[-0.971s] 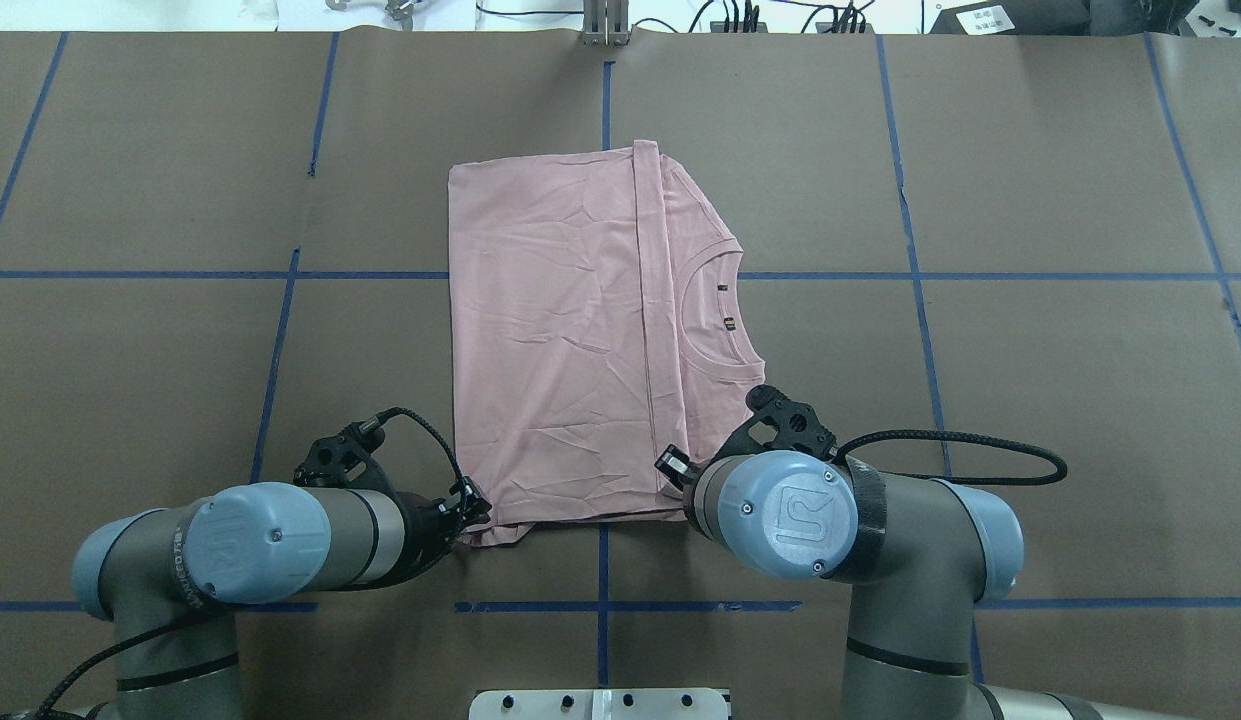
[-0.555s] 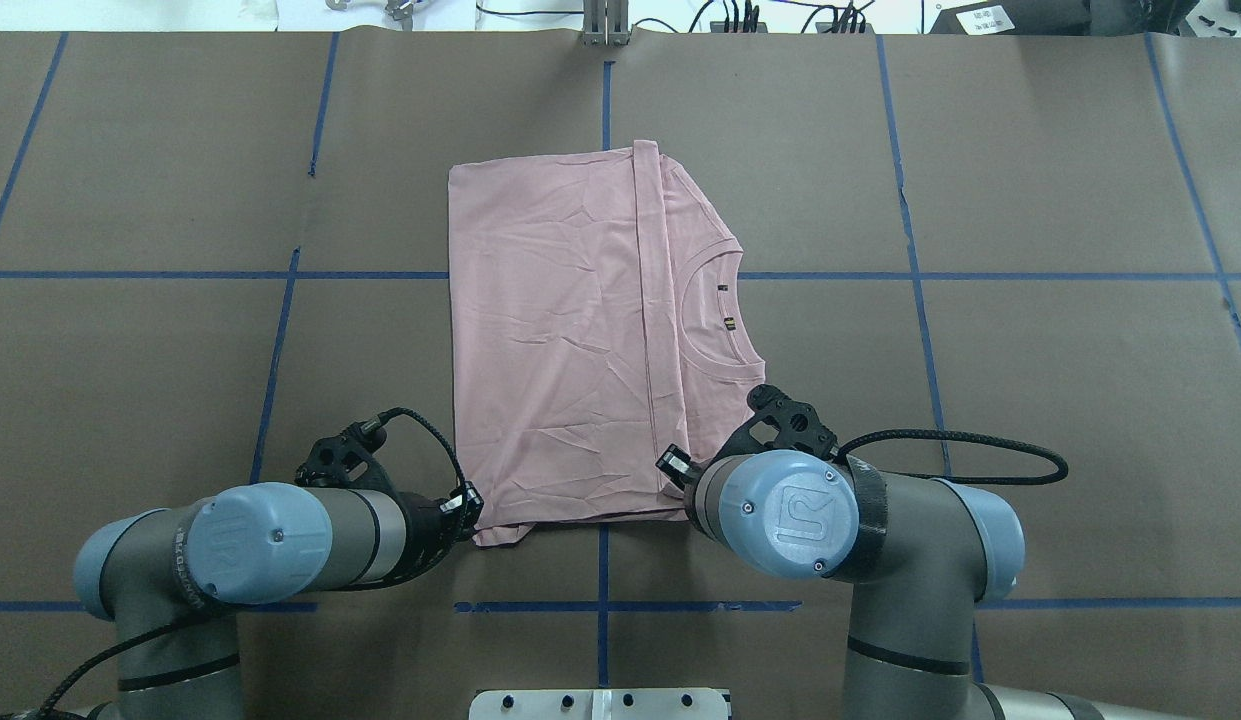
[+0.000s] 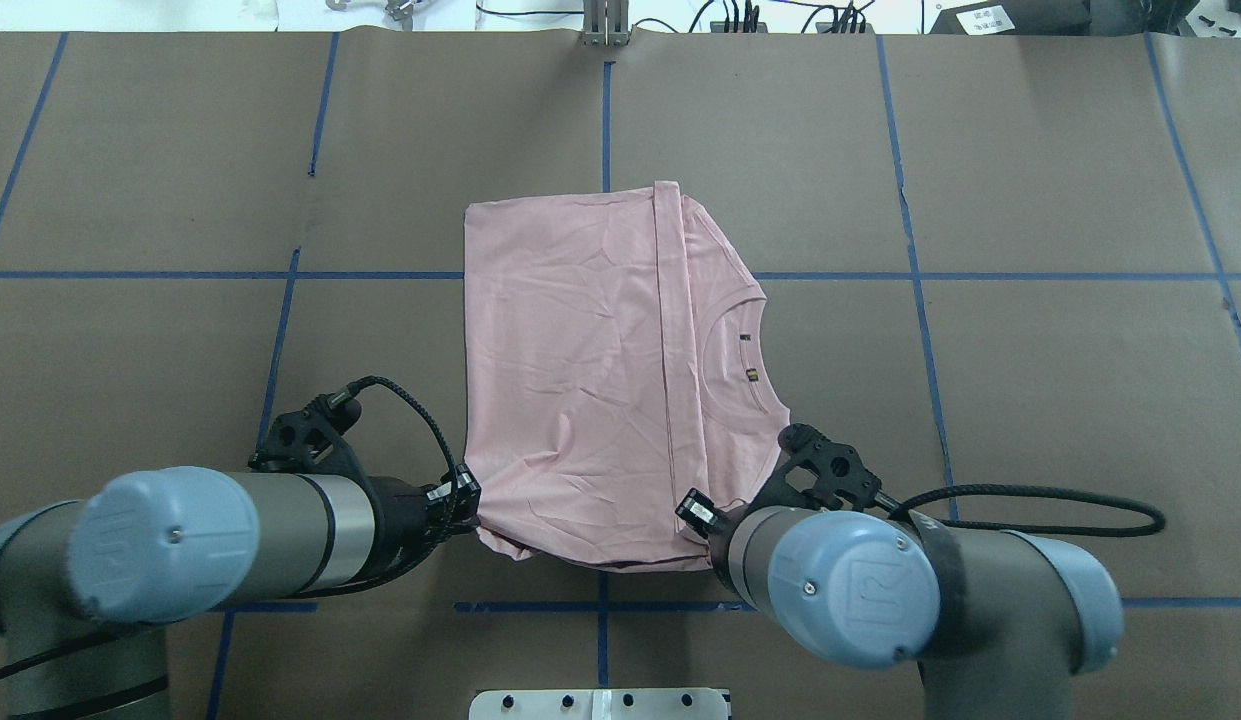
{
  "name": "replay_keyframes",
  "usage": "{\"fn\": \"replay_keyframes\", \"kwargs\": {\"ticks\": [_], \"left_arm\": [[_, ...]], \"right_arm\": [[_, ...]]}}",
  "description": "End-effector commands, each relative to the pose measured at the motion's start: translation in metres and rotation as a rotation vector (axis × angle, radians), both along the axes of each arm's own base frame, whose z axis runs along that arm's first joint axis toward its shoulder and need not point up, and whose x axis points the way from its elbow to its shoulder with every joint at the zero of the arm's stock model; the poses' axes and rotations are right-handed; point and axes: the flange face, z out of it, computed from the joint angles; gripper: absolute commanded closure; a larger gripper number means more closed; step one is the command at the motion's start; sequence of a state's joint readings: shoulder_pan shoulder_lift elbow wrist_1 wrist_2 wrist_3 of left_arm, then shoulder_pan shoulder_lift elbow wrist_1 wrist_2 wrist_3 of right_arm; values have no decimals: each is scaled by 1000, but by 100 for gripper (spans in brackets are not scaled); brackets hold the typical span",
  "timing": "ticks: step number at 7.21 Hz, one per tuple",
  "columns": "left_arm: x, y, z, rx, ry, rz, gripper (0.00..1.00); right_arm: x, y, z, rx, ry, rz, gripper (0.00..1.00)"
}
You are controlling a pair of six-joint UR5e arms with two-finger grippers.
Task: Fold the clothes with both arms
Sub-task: 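Grasp the near edge with both grippers and lift it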
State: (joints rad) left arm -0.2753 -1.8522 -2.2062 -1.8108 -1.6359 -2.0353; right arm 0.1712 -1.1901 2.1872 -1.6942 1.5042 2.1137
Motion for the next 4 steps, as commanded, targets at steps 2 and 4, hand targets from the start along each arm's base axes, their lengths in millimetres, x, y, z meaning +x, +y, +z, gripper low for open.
{"fn": "replay_keyframes", "kwargs": {"ticks": [2, 4], "left_arm": [[-47, -45, -54, 120, 7, -69, 100], [-5, -111, -33, 196, -49, -115, 100]], "right_arm": [[63, -72, -51, 48, -12, 119, 100], [39, -177, -54, 78, 49, 180, 100]]}}
